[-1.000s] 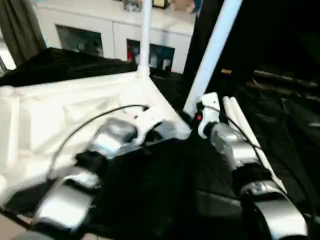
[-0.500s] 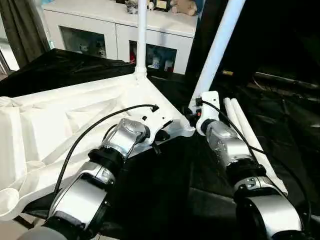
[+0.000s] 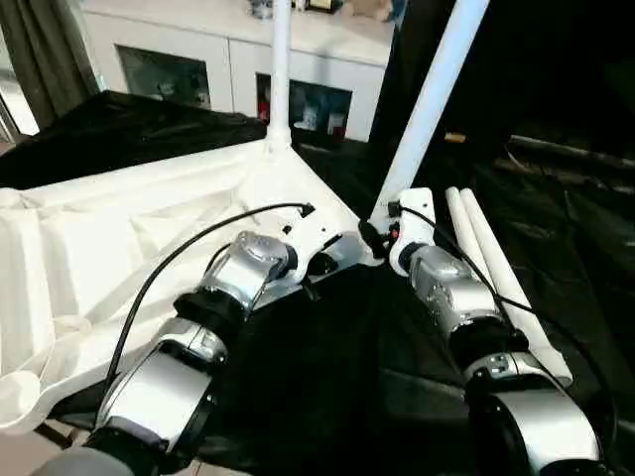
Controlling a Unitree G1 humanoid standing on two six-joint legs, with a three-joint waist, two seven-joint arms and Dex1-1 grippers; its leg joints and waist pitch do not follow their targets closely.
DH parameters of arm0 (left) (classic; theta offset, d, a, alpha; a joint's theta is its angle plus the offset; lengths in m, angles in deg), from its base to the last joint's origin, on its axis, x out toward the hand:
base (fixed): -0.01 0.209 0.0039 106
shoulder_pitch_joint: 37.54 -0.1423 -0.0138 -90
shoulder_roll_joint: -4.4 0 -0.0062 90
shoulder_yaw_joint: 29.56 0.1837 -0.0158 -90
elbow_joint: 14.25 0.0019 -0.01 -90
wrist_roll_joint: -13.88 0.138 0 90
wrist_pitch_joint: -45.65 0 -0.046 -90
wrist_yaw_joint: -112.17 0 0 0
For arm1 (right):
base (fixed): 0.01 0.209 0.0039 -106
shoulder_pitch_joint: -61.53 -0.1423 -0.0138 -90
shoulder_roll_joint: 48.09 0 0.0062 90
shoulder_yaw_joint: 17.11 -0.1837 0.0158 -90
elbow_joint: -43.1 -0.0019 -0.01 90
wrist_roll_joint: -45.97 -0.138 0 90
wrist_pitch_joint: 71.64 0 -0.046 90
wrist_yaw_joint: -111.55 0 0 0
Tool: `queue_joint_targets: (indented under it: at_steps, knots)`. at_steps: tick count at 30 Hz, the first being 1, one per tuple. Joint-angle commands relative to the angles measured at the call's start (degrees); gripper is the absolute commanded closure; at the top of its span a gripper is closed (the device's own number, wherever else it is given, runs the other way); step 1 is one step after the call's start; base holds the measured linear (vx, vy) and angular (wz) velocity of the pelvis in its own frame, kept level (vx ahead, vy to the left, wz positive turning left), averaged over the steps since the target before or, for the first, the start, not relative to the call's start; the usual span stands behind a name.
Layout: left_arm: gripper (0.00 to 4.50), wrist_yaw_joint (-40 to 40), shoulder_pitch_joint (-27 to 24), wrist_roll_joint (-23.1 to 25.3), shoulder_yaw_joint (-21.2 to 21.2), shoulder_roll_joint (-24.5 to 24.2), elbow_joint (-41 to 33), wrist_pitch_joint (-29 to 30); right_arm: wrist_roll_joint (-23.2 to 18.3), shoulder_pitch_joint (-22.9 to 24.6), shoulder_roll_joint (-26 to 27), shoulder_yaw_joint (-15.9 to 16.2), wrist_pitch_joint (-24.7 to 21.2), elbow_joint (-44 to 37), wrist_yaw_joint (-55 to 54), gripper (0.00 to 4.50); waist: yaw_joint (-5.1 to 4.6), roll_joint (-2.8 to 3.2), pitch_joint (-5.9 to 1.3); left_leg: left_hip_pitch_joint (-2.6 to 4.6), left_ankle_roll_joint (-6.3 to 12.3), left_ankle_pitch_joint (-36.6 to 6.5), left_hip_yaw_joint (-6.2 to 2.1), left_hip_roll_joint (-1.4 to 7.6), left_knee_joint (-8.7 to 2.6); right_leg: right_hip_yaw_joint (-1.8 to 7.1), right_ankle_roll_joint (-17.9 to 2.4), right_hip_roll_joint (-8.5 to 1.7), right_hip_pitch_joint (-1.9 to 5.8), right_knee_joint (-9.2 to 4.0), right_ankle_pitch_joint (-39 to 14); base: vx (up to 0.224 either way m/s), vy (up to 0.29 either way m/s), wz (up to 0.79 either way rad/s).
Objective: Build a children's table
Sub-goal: Rotate leg to tighten
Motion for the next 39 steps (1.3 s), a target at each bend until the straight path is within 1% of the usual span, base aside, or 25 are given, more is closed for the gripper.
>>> queue_joint_targets:
  at_steps: [1, 2, 3, 4, 5, 8, 10, 12, 14, 16, 19, 20, 21, 22, 23, 24, 25, 26, 28, 29, 30, 31, 32, 35, 39]
  knots:
    - [4.50, 1.09, 0.99, 0.47, 0.33, 0.61, 0.44, -0.50, -1.14, 1.95, 1.74, 1.75, -4.31, 3.43, 3.60, 0.94, -0.13, 0.58, -0.94, -0.58, 1.40, -22.77, 0.38, 0.62, -5.11, 1.11, -6.32, -2.64, 0.93, -4.50, -29.04, 0.000, 0.000, 0.00]
    - [4.50, 0.73, 0.85, 0.54, 0.32, 0.23, 0.20, -0.94, -1.01, 2.24, 0.98, 2.40, -3.86, 1.68, 5.77, 0.88, -0.04, 0.67, -0.96, -0.59, 1.61, -22.27, 0.38, 0.61, -5.08, 1.15, -6.17, -2.77, 1.00, -4.55, -29.61, 0.000, 0.000, 0.00]
    - [4.50, 0.12, 0.65, 0.56, 0.40, -0.12, -0.12, -1.52, -0.91, 2.75, 0.30, 3.06, -3.33, -0.09, 7.79, 0.75, 0.11, 0.29, -0.87, -0.65, 2.03, -21.45, 0.45, 0.62, -5.08, 1.16, -6.03, -2.77, 1.07, -4.60, -29.87, 0.000, 0.000, 0.00]
    - [4.50, -0.25, 0.53, 0.55, 0.45, -0.29, -0.30, -1.81, -0.89, 3.05, -0.02, 3.37, -3.08, -0.99, 8.79, 0.62, 0.23, 0.45, -0.89, -0.62, 2.13, -21.06, 0.44, 0.69, -5.08, 1.21, -6.16, -2.85, 1.12, -4.54, -29.63, 0.000, 0.000, 0.00]
    - [4.50, -1.07, 0.21, 0.67, 0.75, -0.80, -0.82, -2.67, -0.78, 3.66, -0.84, 3.94, -2.98, -2.57, 10.28, 0.53, 0.40, 0.42, -1.07, -0.82, 2.40, -18.13, 0.62, 0.82, -5.08, 1.42, -7.19, -2.91, 1.45, -4.22, -26.24, 0.000, 0.000, 0.00]
    - [4.50, -3.33, -0.64, 0.61, 1.24, -2.06, -2.17, -3.35, -0.55, 5.12, -3.03, 4.87, -3.01, -6.31, 13.02, 0.22, 0.62, 0.34, -1.05, -0.97, 2.65, -14.33, 0.98, 0.97, -5.01, 1.54, -9.32, -2.87, 1.80, -3.56, -20.57, 0.000, 0.000, 0.00]
    - [4.50, -4.63, -1.22, 0.60, 1.49, -3.02, -2.97, -3.77, -0.40, 6.06, -4.79, 5.30, -3.27, -8.89, 14.85, 0.08, 0.83, 0.31, -0.96, -0.78, 3.14, -13.98, 1.24, 1.05, -4.88, 1.55, -10.07, -2.78, 1.68, -3.47, -20.10, 0.000, 0.000, 0.00]
    - [4.50, -5.49, -1.62, 0.62, 1.60, -3.71, -3.49, -4.20, -0.23, 6.61, -6.07, 5.40, -3.41, -10.49, 16.27, 0.03, 0.90, 0.31, -1.03, -0.97, 2.99, -13.42, 1.27, 1.08, -4.85, 1.61, -10.27, -2.81, 1.83, -3.27, -19.78, 0.000, 0.000, 0.00]
    - [4.50, -6.43, -1.93, 0.59, 1.68, -4.32, -3.92, -4.73, -0.29, 6.93, -7.08, 5.35, -3.48, -11.65, 17.41, 0.03, 1.05, 0.12, -1.31, -1.17, 3.13, -10.13, 1.47, 0.94, -4.46, 1.72, -11.20, -2.70, 2.07, -2.56, -14.90, 0.000, 0.000, 0.00]
    - [4.50, -7.57, -2.31, 0.48, 1.76, -4.91, -4.53, -4.99, -0.63, 7.31, -7.95, 5.24, -3.90, -12.99, 18.84, 0.03, 1.28, 0.11, -1.35, -1.07, 3.77, -8.96, 1.71, 0.83, -4.11, 1.86, -11.96, -2.67, 2.05, -2.26, -13.19, 0.028, -0.005, 0.00]
    - [4.50, -9.07, -2.69, 0.20, 1.97, -5.36, -5.13, -5.90, -0.86, 7.60, -8.52, 5.48, -4.02, -13.85, 20.20, 0.03, 1.56, 0.07, -1.80, -1.20, 4.90, -2.79, 1.85, 0.75, -3.52, 1.82, -14.41, -2.47, 2.59, -0.89, -3.76, 0.058, -0.009, 0.00]
    - [4.50, -13.75, -4.26, -0.45, 2.80, -7.34, -7.67, -7.19, -1.11, 8.90, -11.12, 7.00, -3.62, -16.80, 25.15, 0.03, 1.66, 0.01, -1.85, -1.06, 5.80, -0.60, 2.02, 0.60, -3.19, 1.87, -15.78, -2.34, 2.67, -0.42, 0.76, 0.057, -0.006, -0.01]
    - [4.50, -16.88, -5.41, -1.01, 3.35, -8.64, -9.24, -9.23, -1.10, 9.77, -12.88, 8.13, -2.92, -18.34, 28.52, 0.03, 1.76, -0.11, -2.06, -1.20, 7.02, 1.48, 2.00, 0.55, -2.96, 1.88, -16.79, -2.31, 3.28, 0.14, 4.95, 0.051, 0.002, -0.01]
    - [4.50, -16.88, -5.41, -1.01, 3.35, -8.64, -9.24, -9.23, -1.10, 9.77, -12.88, 8.13, -2.92, -18.34, 28.52, 0.03, 1.83, -0.11, -2.22, -1.24, 7.98, 2.89, 1.98, 0.52, -2.74, 1.86, -17.26, -2.29, 3.47, 0.46, 7.54, 0.000, 0.000, 0.00]
    - [4.50, -18.74, -6.14, -1.34, 3.67, -9.43, -10.22, -10.56, -1.04, 10.34, -13.95, 8.80, -2.56, -19.36, 30.58, 0.03, 1.62, -0.05, -2.27, -1.08, 9.74, 5.36, 2.18, 0.47, -2.47, 1.91, -18.40, -2.22, 3.19, 0.77, 11.49, 0.000, 0.000, 0.00]
    - [4.50, -20.83, -6.90, -1.97, 3.88, -10.17, -11.25, -10.99, -0.90, 10.94, -15.05, 9.53, -2.00, -20.10, 32.67, 0.03, 1.52, -0.03, -2.41, -1.04, 11.11, 6.73, 2.22, 0.44, -2.23, 1.87, -19.35, -2.21, 3.23, 1.03, 13.36, 0.000, 0.000, 0.00]
    - [4.50, -22.53, -7.58, -2.30, 4.12, -11.06, -12.07, -11.76, -0.90, 11.78, -16.50, 10.26, -1.43, -21.16, 35.32, 0.03, 1.52, -0.03, -2.41, -1.04, 11.11, 6.73, 2.22, 0.44, -2.23, 1.87, -19.35, -2.21, 3.23, 1.03, 13.36, 0.000, 0.000, 0.00]
    - [4.50, -23.93, -8.23, -2.51, 4.32, -11.96, -12.84, -12.28, -0.98, 12.69, -17.94, 10.92, -0.98, -22.35, 37.91, 0.03, 1.84, -0.03, -2.54, -0.94, 12.96, 8.16, 2.24, 0.68, -1.95, 1.87, -20.16, -2.29, 3.23, 1.32, 15.29, 0.000, 0.000, 0.00]
    - [4.50, -24.82, -8.79, -2.82, 4.11, -12.81, -13.38, -12.64, -1.63, 13.68, -19.57, 11.07, -0.48, -23.79, 40.79, 0.03, 1.76, 0.04, -2.21, -0.83, 13.36, 5.80, 2.39, 0.95, -2.02, 1.73, -20.61, -2.29, 2.87, 1.02, 11.74, 0.000, 0.000, 0.00]
    - [4.50, -25.19, -9.00, -2.97, 4.00, -13.15, -13.59, -12.80, -1.94, 13.94, -19.94, 10.96, -0.65, -24.28, 41.40, 0.03, 1.73, 0.22, -2.04, -0.75, 12.67, 3.26, 2.49, 1.16, -2.17, 1.71, -20.46, -2.34, 2.67, 0.82, 7.89, 0.000, 0.000, 0.00]
    - [4.50, -25.65, -9.18, -3.09, 3.97, -13.51, -13.77, -13.11, -2.18, 14.18, -20.27, 10.86, -0.49, -24.67, 41.97, 0.03, 1.71, 0.13, -2.00, -0.74, 12.03, 2.08, 2.62, 1.22, -2.22, 1.69, -20.13, -2.29, 2.65, 0.65, 5.98, 0.000, 0.000, 0.00]
    - [4.50, -26.36, -9.47, -3.28, 3.98, -13.98, -14.09, -13.47, -2.44, 14.51, -20.60, 10.76, -0.20, -25.19, 42.59, 0.03, 1.70, 0.12, -1.92, -0.76, 11.19, 0.84, 2.64, 1.29, -2.29, 1.69, -19.84, -2.33, 2.59, 0.56, 4.03, 0.000, 0.000, 0.00]
    - [4.50, -27.69, -10.05, -3.73, 4.08, -14.81, -15.03, -13.86, -3.16, 15.10, -21.10, 10.61, -0.20, -26.19, 43.73, 0.03, 1.79, 0.19, -1.71, -0.66, 8.82, -2.60, 2.66, 1.40, -2.51, 1.78, -18.66, -2.35, 2.45, 0.21, -0.46, 0.000, 0.000, 0.00]
    - [4.50, -29.45, -10.99, -4.62, 4.00, -15.82, -16.81, -13.89, -4.14, 16.12, -22.00, 10.77, 0.01, -27.96, 45.61, 0.03, 1.81, 0.24, -1.66, -0.71, 6.41, -4.69, 2.65, 1.32, -2.58, 1.89, -17.37, -2.18, 2.38, 0.16, -2.09, 0.000, 0.000, 0.00]
    - [4.50, -31.05, -12.21, -5.28, 3.81, -16.82, -18.97, -13.61, -4.87, 17.28, -22.91, 11.16, 0.20, -29.31, 47.82, 0.03, 1.85, 0.19, -1.74, -0.95, 5.63, -5.42, 2.62, 1.14, -2.46, 1.97, -16.64, -2.20, 2.48, 0.23, -2.50, 0.000, 0.000, 0.00]
